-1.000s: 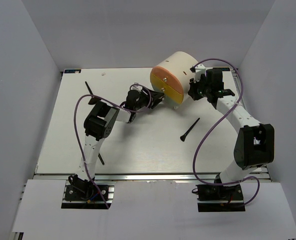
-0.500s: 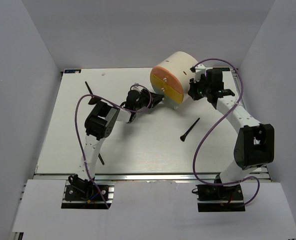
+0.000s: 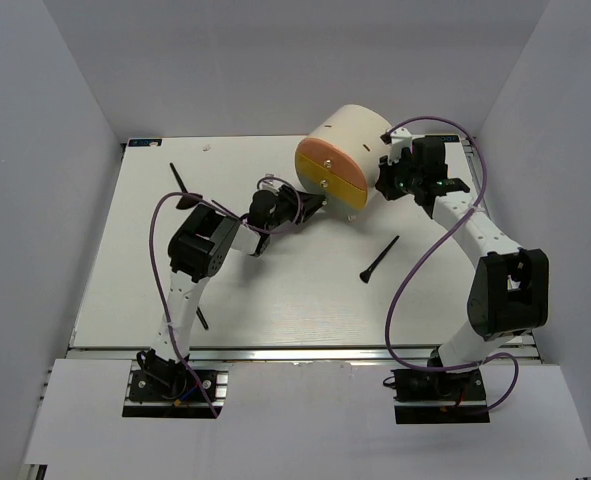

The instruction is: Organize the makeup

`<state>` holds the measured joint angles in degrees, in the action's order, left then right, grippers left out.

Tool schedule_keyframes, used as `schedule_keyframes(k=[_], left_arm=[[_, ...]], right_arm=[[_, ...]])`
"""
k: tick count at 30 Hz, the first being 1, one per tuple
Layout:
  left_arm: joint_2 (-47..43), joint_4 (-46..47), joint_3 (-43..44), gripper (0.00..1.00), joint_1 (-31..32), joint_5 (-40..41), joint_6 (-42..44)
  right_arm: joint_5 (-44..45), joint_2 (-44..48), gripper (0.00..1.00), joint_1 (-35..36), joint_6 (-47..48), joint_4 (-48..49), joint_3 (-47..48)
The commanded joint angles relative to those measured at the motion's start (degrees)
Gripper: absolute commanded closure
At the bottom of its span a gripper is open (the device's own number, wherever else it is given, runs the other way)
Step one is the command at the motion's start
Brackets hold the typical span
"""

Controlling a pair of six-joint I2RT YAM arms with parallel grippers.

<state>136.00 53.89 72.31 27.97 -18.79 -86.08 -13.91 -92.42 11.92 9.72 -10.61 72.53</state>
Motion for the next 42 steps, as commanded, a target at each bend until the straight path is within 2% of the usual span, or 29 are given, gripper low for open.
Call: schedule_keyframes(k=[1,7,11,15,16,19,23,26,30,34,40,42], left_arm=[[-5.48,1.30,-5.33,0.96,1.39,-2.40,0.39],[-9.70,3.24,-11.74,0.97,1.74,-2.83,1.09],[-10.23,4.29,-12.98,0.97,1.65,-3.27,0.65],[-10.76,4.38,-13.43,0.98,1.74,-3.98,0.13],[-10.93,4.30,-13.43,0.98,1.74,-4.15,0.21],[-11.38,4.30,-13.87,0.98,1.74,-4.15,0.13],[-11.81,4.21,-14.04,0.98,1.83,-4.15,-0.14],[-12.25,4.12,-14.30,0.99,1.83,-4.15,-0.14],[-14.36,4.38,-16.84,1.00,1.74,-4.59,-0.05],[-17.25,5.52,-21.15,1.00,1.92,-4.86,-0.05],[-22.70,4.74,-27.83,1.00,2.09,-4.94,0.91],[-23.68,2.81,-28.63,0.96,2.18,-4.94,2.06]], right_arm=[[-1.64,3.65,0.88,0.29,-1.19,2.08,0.60],[-5.59,9.35,0.85,0.29,-1.45,5.94,-0.72],[-10.34,12.00,0.83,0.91,-0.14,8.85,-2.39],[-11.40,11.65,0.75,3.45,4.42,9.82,-2.83],[-9.49,10.69,0.63,5.29,7.22,9.99,-2.49],[-6.22,7.36,0.40,8.46,11.02,10.00,0.58],[-2.19,3.48,0.39,10.92,13.83,10.00,4.81],[3.18,0.76,0.44,12.33,14.37,10.00,6.65],[8.27,-0.92,0.57,12.69,14.54,12.28,7.45],[10.22,-1.71,0.61,12.60,15.07,12.55,6.75],[10.49,-1.45,0.60,12.60,14.72,13.07,5.52],[9.96,-0.92,0.53,12.60,14.72,13.07,5.08]])
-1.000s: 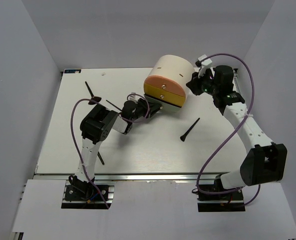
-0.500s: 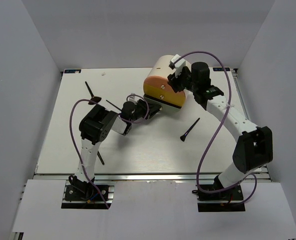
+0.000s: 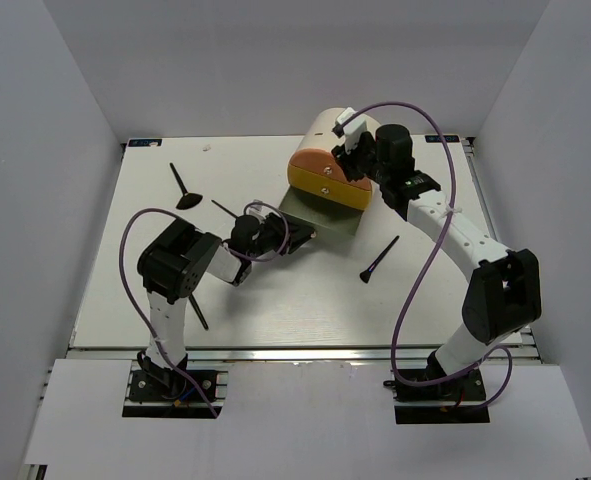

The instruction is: Organize the makeup

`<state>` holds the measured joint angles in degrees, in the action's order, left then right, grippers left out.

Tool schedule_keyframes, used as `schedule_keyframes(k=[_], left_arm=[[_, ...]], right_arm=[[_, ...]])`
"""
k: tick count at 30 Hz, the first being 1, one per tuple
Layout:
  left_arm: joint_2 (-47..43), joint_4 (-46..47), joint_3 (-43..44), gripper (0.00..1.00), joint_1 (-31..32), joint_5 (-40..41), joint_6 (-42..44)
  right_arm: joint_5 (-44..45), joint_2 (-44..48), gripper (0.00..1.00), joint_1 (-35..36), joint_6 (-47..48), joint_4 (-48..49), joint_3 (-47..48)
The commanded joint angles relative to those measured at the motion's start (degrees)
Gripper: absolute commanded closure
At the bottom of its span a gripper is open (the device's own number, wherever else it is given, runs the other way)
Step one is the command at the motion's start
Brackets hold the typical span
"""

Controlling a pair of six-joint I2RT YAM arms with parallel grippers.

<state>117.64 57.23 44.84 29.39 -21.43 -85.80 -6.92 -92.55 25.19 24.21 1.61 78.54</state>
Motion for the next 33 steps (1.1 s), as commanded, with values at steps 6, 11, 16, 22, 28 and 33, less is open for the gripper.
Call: schedule_keyframes(k=[6,11,16,22,28,33], left_arm=[[-8.91,-6.93,-0.28,0.27,0.76,-1.69,4.23],[-14.10,-14.94,1.56,0.02,0.67,-1.07,9.50],[-23.58,-30.40,2.71,0.02,0.67,1.30,17.40],[-38.94,-62.21,7.01,0.02,0.58,20.40,38.02],[-54.09,-79.36,6.14,0.02,-8.69,28.12,42.55],[-61.56,-91.76,4.47,0.10,-18.12,23.37,45.54]], right_arm=[[-3.78,3.33,0.11,-0.93,1.89,-0.81,-2.95],[-13.19,10.79,0.11,-2.60,4.35,-3.36,-5.15],[-25.66,20.20,0.11,-4.80,10.32,-5.55,-12.34],[-43.00,30.67,0.27,-6.65,41.78,-35.77,-17.98],[-31.25,23.84,0.51,-6.65,68.67,-54.70,-26.59],[-22.97,20.93,0.31,-6.82,71.59,-41.18,-34.07]])
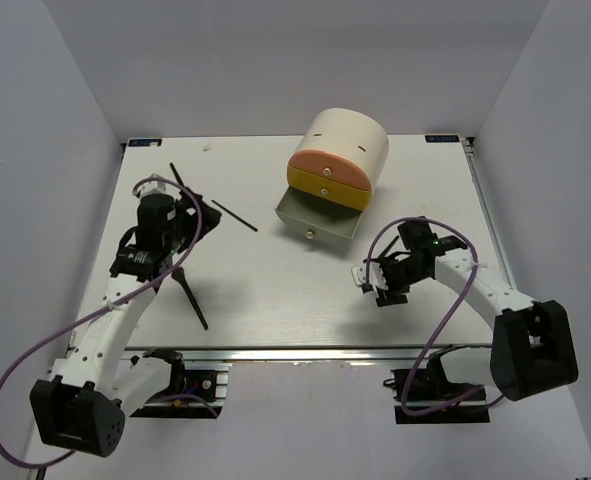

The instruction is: Organize the makeup

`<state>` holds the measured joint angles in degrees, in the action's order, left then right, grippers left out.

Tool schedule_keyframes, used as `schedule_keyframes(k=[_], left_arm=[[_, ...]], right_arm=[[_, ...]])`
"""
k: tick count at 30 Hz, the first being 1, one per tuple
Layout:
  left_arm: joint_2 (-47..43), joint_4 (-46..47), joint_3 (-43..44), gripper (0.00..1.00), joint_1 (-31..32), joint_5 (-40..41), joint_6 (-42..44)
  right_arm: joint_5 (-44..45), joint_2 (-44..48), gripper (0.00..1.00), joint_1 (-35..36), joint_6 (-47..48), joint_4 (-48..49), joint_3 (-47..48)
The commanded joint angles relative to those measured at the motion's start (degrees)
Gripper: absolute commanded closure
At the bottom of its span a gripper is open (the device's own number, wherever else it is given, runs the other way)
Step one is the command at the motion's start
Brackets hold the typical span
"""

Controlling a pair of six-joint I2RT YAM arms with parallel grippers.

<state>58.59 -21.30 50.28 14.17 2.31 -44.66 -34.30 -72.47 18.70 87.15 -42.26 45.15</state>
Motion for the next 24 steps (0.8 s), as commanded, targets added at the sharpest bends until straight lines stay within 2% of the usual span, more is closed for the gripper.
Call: schedule_keyframes(k=[1,6,15,21,24], left_arm=[[-3.30,-15.85,-1.32,0.11,-5.19,-0.72,4.76],[-6.55,-21.41,-2.29,0.11,-8.72,-1.17,6.69],[-8.49,-28.09,-3.35,0.11,-10.39,2.44,6.35],[-6.30,-29.68,-3.00,0.12,-12.06,2.62,7.04],[-5.59,-29.85,-3.26,0.12,-13.29,1.92,7.40]], right_arm=[[5.47,-1.77,0.31,-0.33,9.60,4.10,-0.50],[8.72,-11.90,0.33,-0.50,12.95,3.15,7.13],[15.14,-25.77,0.36,-0.50,18.05,0.26,16.37],[20.41,-32.55,0.45,-0.51,19.63,-3.79,21.47],[21.65,-35.10,0.56,-0.59,19.81,-6.60,23.49]])
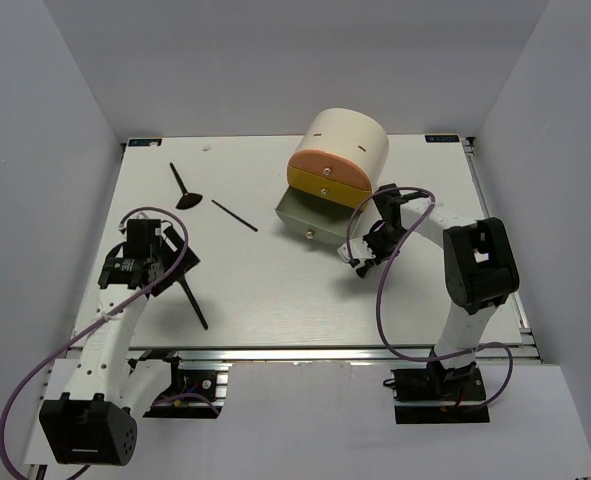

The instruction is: Organize the makeup

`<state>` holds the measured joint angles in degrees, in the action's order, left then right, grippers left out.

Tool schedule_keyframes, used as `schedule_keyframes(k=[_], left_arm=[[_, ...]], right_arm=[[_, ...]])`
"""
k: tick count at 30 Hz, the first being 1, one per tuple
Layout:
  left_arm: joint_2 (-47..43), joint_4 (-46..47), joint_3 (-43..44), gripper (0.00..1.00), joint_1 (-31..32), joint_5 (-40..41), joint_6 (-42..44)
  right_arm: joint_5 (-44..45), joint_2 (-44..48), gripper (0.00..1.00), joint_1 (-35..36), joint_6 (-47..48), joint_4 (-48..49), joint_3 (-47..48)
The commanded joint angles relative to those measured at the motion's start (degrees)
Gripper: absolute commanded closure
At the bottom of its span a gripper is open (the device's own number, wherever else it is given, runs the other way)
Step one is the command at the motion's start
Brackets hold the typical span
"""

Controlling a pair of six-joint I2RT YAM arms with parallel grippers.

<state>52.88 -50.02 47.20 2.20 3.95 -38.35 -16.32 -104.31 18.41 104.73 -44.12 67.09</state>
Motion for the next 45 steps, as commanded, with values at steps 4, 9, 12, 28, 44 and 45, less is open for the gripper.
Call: schedule_keyframes(k=[4,9,12,28,44,45], left_arm=[[1.25,-2.27,-2.02,0.10,-2.98,0.36,0.56],[3.28,-1.93,-5.01,0.09,-7.64,-1.65,-0.15],[3.37,-1.57,-5.80,0.09,-8.17,-1.66,0.11],[3.37,3.53,-11.52,0.10,-8.44,-5.97,-1.64],[4.15,3.70,-12.13,0.10,-8.52,-6.49,-1.73],[4.85,3.88,-12.22,0.11,-8.52,-6.58,-1.73]], right_arm=[[3.40,-4.06,0.92,-0.31,2.85,-11.15,2.52],[-1.95,1.37,1.00,-0.40,1.45,-14.94,1.20],[-12.13,7.16,1.00,0.21,-3.01,-20.28,5.92],[2.24,14.86,1.00,15.42,-87.65,44.22,12.42],[1.83,7.10,0.42,15.25,-74.67,37.53,10.35],[1.64,7.37,0.41,15.25,-74.76,37.18,9.99]])
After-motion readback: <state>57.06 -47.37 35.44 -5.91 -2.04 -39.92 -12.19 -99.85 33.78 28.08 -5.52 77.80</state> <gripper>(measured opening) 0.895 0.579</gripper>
